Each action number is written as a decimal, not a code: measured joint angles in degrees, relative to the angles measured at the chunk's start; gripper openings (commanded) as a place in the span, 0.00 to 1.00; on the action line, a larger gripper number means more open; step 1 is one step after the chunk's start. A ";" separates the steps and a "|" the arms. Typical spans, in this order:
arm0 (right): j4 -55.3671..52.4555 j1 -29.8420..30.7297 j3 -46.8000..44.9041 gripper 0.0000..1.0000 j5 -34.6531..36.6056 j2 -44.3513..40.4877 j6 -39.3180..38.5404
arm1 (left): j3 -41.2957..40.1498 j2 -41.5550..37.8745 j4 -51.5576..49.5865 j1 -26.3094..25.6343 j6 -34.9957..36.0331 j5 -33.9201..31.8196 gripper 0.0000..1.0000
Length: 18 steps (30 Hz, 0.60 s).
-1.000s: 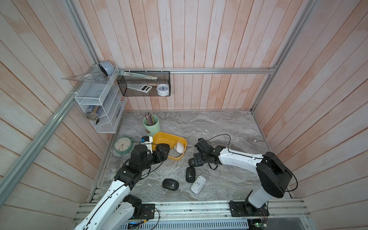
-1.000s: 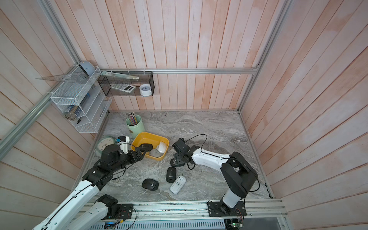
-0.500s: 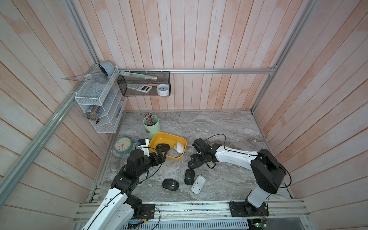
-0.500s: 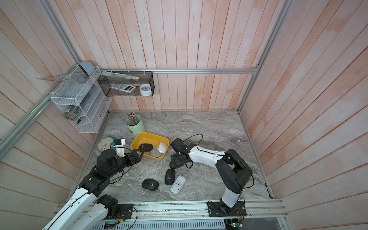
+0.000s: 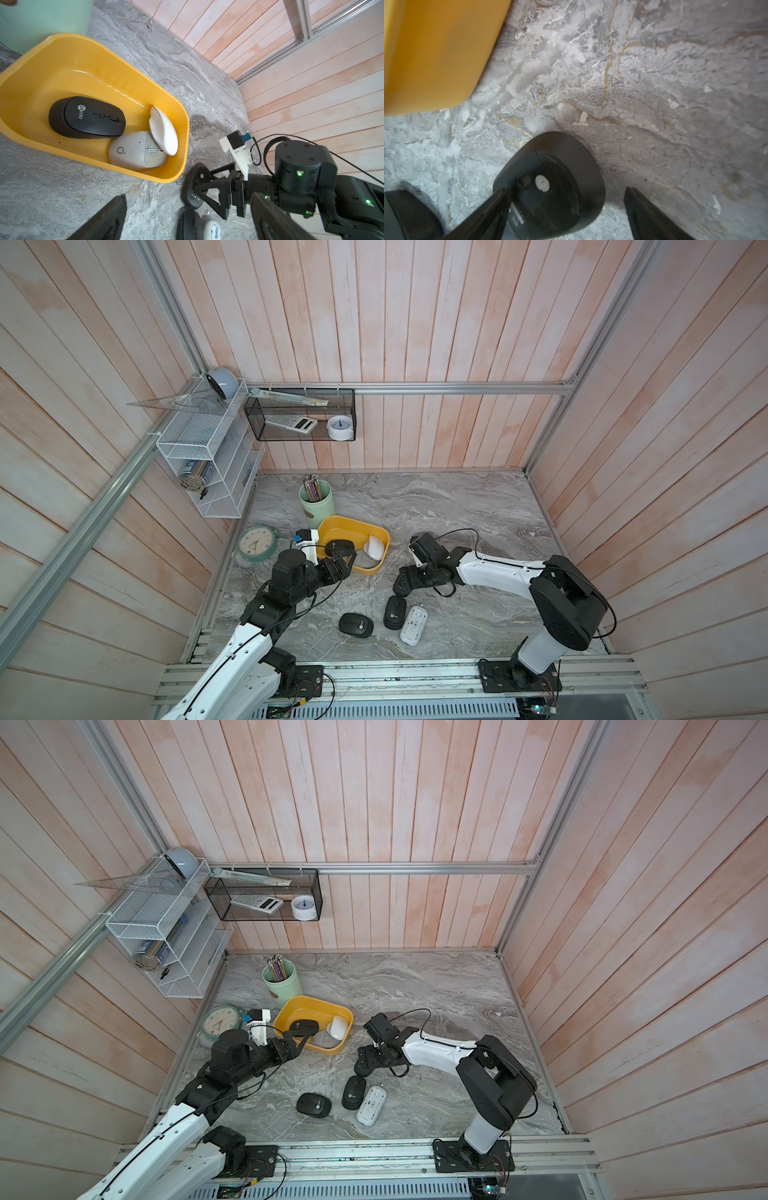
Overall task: Put the mouse in the storage box
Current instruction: Pick up the mouse from the center of the board.
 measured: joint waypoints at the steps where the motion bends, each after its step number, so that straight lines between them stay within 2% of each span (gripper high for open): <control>1: 0.85 -0.20 -0.44 0.91 -0.63 -0.09 0.48 | -0.13 0.09 0.20 0.00 -0.22 0.20 0.98; 7: 3.37 -0.52 -0.63 0.87 -2.43 -0.02 2.01 | -0.76 0.15 1.68 0.00 -0.85 0.63 0.98; 18: 6.19 -0.55 -0.24 0.72 -4.48 2.10 3.21 | -1.44 0.13 2.08 0.00 -1.46 0.59 0.98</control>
